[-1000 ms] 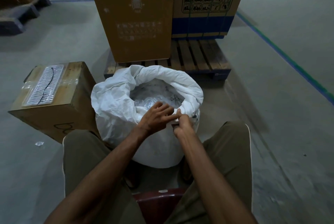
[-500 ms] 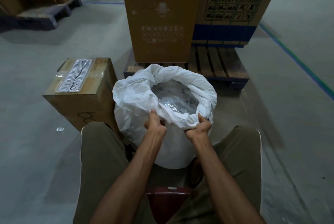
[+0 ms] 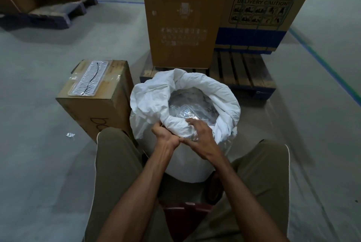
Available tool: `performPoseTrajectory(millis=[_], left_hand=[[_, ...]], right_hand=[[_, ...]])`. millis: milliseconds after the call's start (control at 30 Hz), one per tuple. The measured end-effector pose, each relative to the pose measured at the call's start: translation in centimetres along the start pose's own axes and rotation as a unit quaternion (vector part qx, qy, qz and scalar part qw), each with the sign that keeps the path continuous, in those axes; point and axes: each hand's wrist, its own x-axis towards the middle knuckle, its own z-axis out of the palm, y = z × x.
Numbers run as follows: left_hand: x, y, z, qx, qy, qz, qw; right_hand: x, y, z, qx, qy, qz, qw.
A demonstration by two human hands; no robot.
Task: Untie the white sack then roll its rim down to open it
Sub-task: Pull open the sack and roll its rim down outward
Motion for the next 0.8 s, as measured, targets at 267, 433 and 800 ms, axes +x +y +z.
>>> performPoseTrajectory(millis=[267, 433, 800], left_hand=[[-0.1, 2.1, -1.8, 0.186, -0.002, 0.051, 0.981], [2.4, 3.3, -1.7, 0.298, 0.113, 0.166, 0.933], [2.0, 6.0, -1.4, 0.118, 0.064, 0.018, 0.991]], right_hand=[[4.0, 0.6, -0.9, -0.106, -0.052, -0.056, 0.991], [3.3, -0.1, 0.9, -0.257, -0.013, -0.122, 0.959], [3.7, -2.5, 2.3, -0.179, -0.060, -0.029, 0.982]])
